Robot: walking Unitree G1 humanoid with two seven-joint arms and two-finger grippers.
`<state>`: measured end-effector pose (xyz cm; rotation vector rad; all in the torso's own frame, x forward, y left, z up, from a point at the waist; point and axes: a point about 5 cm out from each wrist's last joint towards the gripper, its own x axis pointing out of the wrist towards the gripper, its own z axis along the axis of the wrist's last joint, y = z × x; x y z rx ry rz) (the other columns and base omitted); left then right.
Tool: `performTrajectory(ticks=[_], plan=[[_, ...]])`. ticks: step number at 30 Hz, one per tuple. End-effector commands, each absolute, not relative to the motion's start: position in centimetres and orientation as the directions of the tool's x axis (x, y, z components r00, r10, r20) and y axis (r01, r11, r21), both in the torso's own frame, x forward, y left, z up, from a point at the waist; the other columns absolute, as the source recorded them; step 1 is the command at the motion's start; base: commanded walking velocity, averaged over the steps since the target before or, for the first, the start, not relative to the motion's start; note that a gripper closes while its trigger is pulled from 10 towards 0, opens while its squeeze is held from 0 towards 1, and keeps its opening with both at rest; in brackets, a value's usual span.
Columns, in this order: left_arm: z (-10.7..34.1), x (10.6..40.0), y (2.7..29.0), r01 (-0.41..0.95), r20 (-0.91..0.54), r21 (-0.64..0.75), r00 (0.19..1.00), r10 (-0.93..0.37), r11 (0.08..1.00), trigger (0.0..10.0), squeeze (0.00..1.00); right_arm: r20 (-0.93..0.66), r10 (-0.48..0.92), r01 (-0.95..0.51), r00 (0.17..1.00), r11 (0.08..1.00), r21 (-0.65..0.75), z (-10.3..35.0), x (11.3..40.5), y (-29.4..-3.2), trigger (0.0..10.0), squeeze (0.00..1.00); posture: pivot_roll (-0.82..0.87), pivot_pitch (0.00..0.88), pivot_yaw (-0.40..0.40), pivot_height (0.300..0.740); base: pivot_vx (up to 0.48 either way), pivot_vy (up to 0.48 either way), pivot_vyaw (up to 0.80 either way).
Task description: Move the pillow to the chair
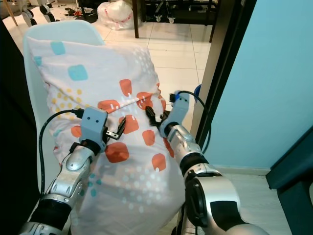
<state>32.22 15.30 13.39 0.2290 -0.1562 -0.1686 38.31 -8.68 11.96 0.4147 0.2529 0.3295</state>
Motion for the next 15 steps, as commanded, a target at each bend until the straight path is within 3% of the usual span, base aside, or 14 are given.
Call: performTrajectory(ticks=[1,7,10,15], plan=[[13.0,32.2,15.9,0.128,0.109,0.235,0.982,-0.157,0.964,10.0,0.0,-0.272,0.359,-0.231,0.893,0.884,0.407,10.2,37.6,-8.8,10.0,0.0,0.01,0.094,-0.043,0.445,0.0,0.0,0.0],[12.9,32.2,16.2,0.109,0.104,0.192,0.986,-0.131,0.975,10.0,0.0,-0.391,0.416,-0.196,0.821,0.848,0.492,8.1,36.4,-8.5,10.0,0.0,0.01,0.096,-0.041,0.445,0.0,0.0,0.0],[12.5,32.2,16.5,0.083,0.083,0.116,0.992,-0.093,0.99,10.0,0.0,-0.469,0.485,-0.162,0.738,0.803,0.574,6.5,35.1,-7.4,10.0,0.0,0.01,0.096,-0.045,0.445,0.0,0.0,0.0],[12.2,32.1,16.6,0.081,0.071,0.093,0.994,-0.088,0.992,10.0,0.0,-0.492,0.49,-0.136,0.72,0.794,0.593,6.1,34.7,-7.1,10.0,0.0,0.01,0.094,-0.048,0.445,0.0,0.0,0.0]])
